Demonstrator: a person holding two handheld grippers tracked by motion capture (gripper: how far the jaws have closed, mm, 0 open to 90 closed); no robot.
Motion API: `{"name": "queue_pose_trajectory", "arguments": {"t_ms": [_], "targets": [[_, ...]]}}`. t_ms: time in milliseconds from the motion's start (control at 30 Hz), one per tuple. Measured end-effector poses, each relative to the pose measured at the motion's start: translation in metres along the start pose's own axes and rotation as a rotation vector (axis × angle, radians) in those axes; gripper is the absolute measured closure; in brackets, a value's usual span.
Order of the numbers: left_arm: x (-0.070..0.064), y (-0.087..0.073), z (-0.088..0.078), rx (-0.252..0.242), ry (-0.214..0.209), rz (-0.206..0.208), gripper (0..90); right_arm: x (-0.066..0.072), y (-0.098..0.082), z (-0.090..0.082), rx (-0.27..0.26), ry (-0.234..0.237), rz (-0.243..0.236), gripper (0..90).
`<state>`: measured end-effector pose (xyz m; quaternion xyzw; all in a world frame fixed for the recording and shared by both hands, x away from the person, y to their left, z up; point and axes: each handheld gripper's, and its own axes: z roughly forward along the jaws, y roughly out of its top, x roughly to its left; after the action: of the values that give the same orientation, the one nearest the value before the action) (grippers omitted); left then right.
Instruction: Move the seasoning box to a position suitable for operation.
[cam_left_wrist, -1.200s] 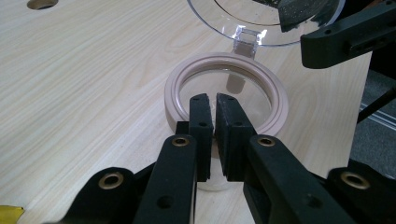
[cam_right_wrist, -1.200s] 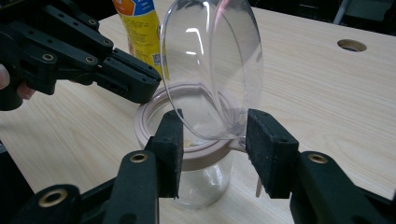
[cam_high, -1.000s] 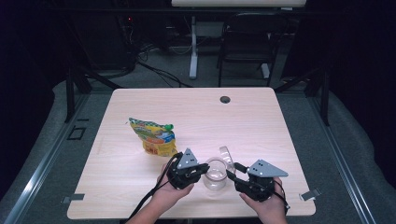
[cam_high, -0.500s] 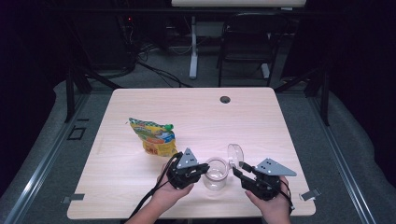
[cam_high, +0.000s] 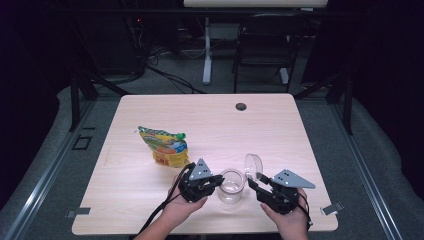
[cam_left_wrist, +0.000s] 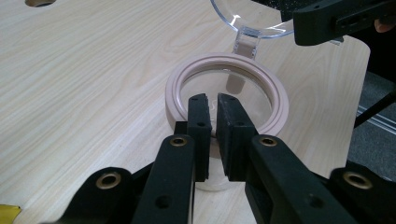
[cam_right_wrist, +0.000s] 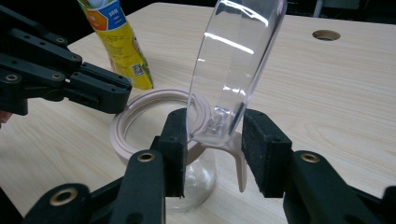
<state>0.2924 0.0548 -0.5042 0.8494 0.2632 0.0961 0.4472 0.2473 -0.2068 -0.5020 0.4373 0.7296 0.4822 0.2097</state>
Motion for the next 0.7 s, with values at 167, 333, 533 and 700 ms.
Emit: {"name": "queue_pose_trajectory", "arguments": {"t_ms": [167,333,533,700], "targets": [[0.002,0.000,-0.005,-0.017,0.008,-0.017,78.2,-0.002,0.001,0.001,0.003,-0.002,-0.005,65.1],[0.006,-0.003,-0.019,-0.011,0.037,-0.002,75.6,-0.007,0.003,0.005,0.002,0.004,0.010,68.2],[0.020,-0.018,-0.039,-0.013,0.089,-0.027,74.0,-0.013,0.006,0.012,-0.001,0.010,0.016,71.1],[0.033,-0.035,-0.059,-0.009,0.134,-0.063,72.6,-0.018,0.010,0.019,-0.005,0.021,0.021,72.0]]}}
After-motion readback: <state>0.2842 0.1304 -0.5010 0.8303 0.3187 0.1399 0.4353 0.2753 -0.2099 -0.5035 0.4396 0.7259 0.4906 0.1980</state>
